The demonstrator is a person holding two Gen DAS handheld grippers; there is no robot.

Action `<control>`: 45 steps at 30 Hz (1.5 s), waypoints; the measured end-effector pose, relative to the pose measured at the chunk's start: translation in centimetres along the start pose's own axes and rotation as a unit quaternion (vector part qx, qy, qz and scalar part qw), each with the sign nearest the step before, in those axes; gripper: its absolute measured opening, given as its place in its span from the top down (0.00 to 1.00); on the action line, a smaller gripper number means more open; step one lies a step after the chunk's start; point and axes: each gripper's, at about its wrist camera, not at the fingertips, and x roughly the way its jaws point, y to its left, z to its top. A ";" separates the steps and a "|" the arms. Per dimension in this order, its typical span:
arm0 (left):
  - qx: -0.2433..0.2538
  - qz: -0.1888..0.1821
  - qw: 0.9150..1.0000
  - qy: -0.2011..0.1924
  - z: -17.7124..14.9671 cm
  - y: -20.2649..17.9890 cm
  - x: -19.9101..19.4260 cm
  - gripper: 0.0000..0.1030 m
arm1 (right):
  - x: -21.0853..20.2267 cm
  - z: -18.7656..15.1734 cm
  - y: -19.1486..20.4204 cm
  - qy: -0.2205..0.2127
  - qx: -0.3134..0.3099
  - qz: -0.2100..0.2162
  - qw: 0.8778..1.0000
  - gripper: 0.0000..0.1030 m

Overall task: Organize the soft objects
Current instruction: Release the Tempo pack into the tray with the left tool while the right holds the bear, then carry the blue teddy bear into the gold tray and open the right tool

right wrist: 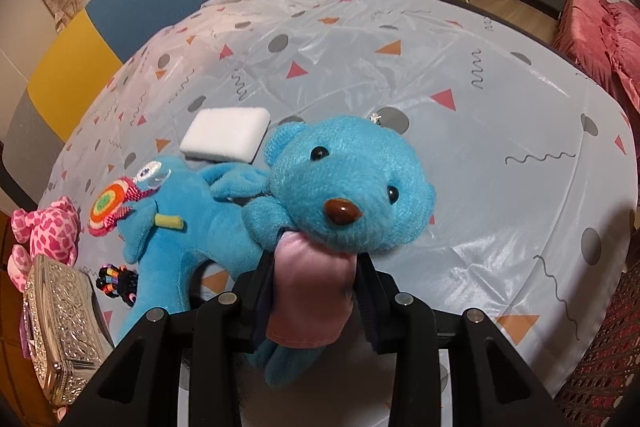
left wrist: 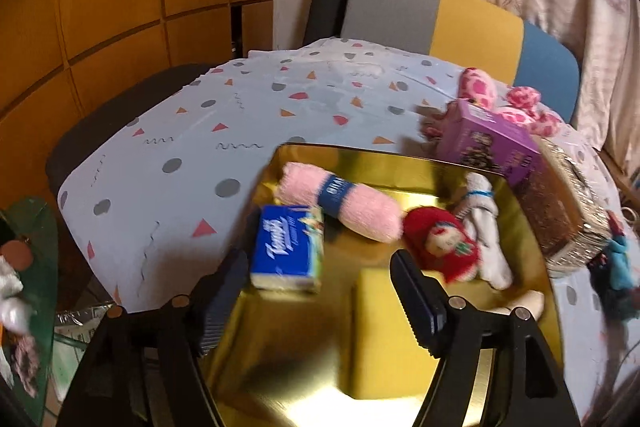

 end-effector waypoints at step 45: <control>-0.007 -0.027 1.000 -0.011 -2.5 -0.8 -3.0 0.21 | -11.3 -23.3 32.2 0.071 -0.503 0.343 0.790 0.64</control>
